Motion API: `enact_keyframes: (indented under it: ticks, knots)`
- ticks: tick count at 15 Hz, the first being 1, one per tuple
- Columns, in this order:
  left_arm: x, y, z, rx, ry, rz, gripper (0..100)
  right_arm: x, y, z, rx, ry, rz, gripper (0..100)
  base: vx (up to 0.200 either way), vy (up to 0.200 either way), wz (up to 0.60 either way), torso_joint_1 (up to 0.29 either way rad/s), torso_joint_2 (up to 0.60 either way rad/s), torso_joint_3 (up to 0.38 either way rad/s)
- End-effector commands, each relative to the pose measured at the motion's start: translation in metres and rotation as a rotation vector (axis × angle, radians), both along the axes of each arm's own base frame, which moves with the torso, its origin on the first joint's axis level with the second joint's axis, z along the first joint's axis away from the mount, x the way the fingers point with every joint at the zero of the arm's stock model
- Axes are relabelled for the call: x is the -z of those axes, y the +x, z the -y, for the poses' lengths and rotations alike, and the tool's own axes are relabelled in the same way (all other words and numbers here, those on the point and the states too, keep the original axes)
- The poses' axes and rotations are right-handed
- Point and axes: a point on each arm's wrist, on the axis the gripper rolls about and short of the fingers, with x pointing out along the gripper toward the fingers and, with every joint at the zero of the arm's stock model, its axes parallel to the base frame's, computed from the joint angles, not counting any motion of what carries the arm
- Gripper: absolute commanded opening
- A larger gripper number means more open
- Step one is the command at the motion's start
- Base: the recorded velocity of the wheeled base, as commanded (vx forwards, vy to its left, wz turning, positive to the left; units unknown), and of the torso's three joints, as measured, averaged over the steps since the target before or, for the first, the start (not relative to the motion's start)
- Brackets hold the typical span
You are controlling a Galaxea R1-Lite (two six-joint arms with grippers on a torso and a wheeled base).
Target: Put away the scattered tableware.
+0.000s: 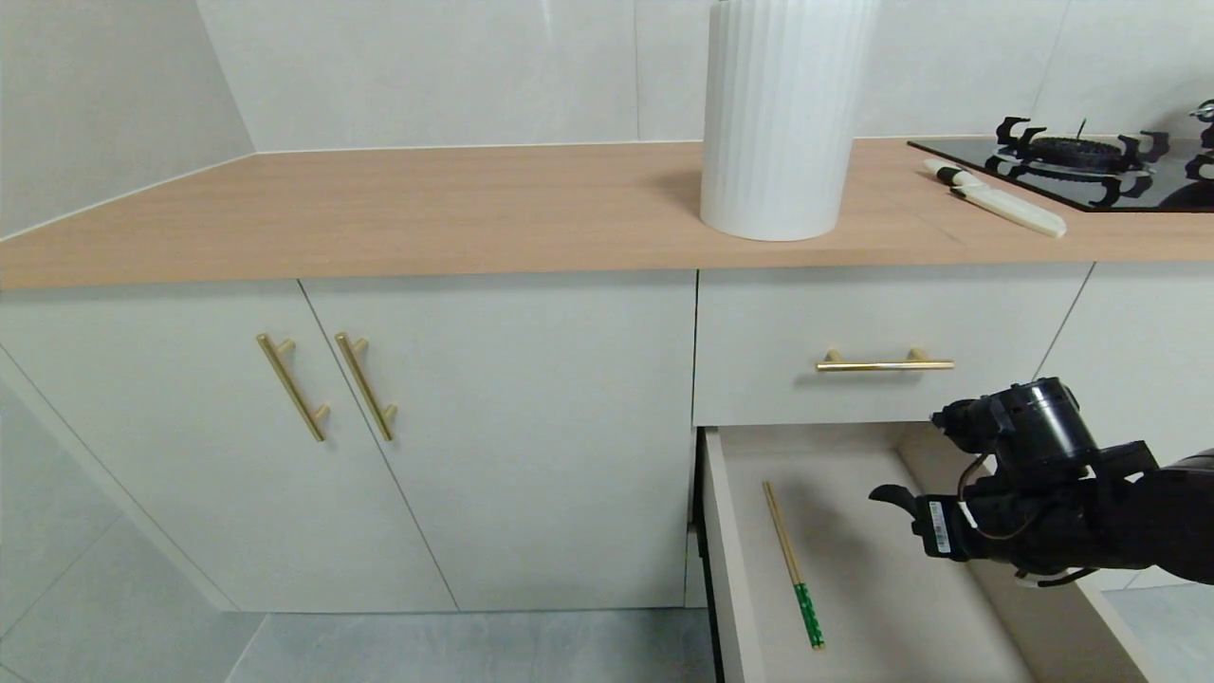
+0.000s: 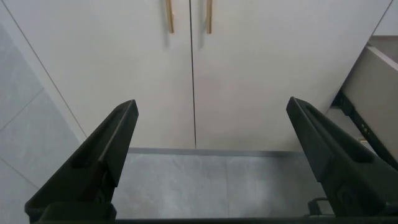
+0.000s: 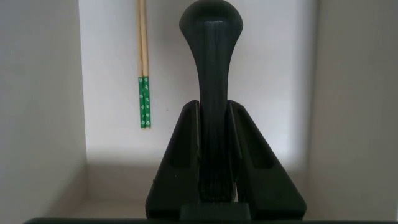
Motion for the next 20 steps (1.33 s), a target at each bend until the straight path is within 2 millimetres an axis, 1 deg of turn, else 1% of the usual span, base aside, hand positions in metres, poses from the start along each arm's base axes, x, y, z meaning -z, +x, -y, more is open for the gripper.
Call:
enact_keyframes:
  ticks: [1, 3, 4, 5, 7, 11, 12, 16, 20]
  knots:
    - [0.000, 0.000, 0.000, -0.001, 0.000, 0.000, 100, 0.008, 0.003, -0.001, -0.001, -0.007, -0.022, 0, 0.000, 0.000, 0.00, 0.000, 0.00, 0.000]
    - [0.000, 0.000, 0.000, -0.001, 0.000, 0.000, 100, 0.020, 0.010, -0.003, 0.000, -0.014, -0.043, 0, 0.000, 0.000, 0.00, 0.000, 0.00, 0.000]
    - [0.000, 0.000, 0.000, -0.001, 0.000, -0.002, 100, 0.032, 0.015, -0.004, 0.003, -0.023, -0.062, 0, 0.000, 0.000, 0.00, 0.000, 0.00, 0.000]
    - [0.000, 0.000, 0.000, -0.001, 0.000, -0.002, 100, 0.061, 0.027, -0.007, 0.028, -0.065, -0.086, 0, 0.000, 0.000, 0.00, 0.000, 0.00, 0.000]
    - [0.000, 0.000, 0.000, -0.001, 0.000, 0.000, 100, 0.095, 0.040, -0.007, 0.062, -0.088, -0.072, 0, 0.000, 0.000, 0.00, 0.000, 0.00, 0.000]
    - [0.000, 0.000, 0.000, -0.001, 0.000, -0.002, 100, 0.136, 0.054, -0.004, 0.075, -0.078, -0.023, 0, 0.000, 0.000, 0.00, 0.000, 0.00, 0.000]
    - [0.000, 0.000, 0.000, 0.001, 0.000, 0.000, 100, 0.141, 0.057, -0.005, 0.069, -0.081, -0.008, 0, 0.000, 0.000, 0.00, 0.000, 0.00, 0.000]
    - [0.000, 0.000, 0.000, -0.001, 0.000, 0.000, 100, 0.149, 0.060, -0.004, 0.060, -0.092, 0.001, 0, 0.000, 0.000, 0.00, 0.000, 0.00, 0.000]
    - [0.000, 0.000, 0.000, -0.001, 0.000, 0.000, 100, 0.150, 0.065, 0.002, 0.079, -0.093, 0.008, 0, 0.000, 0.000, 0.00, 0.000, 0.00, 0.000]
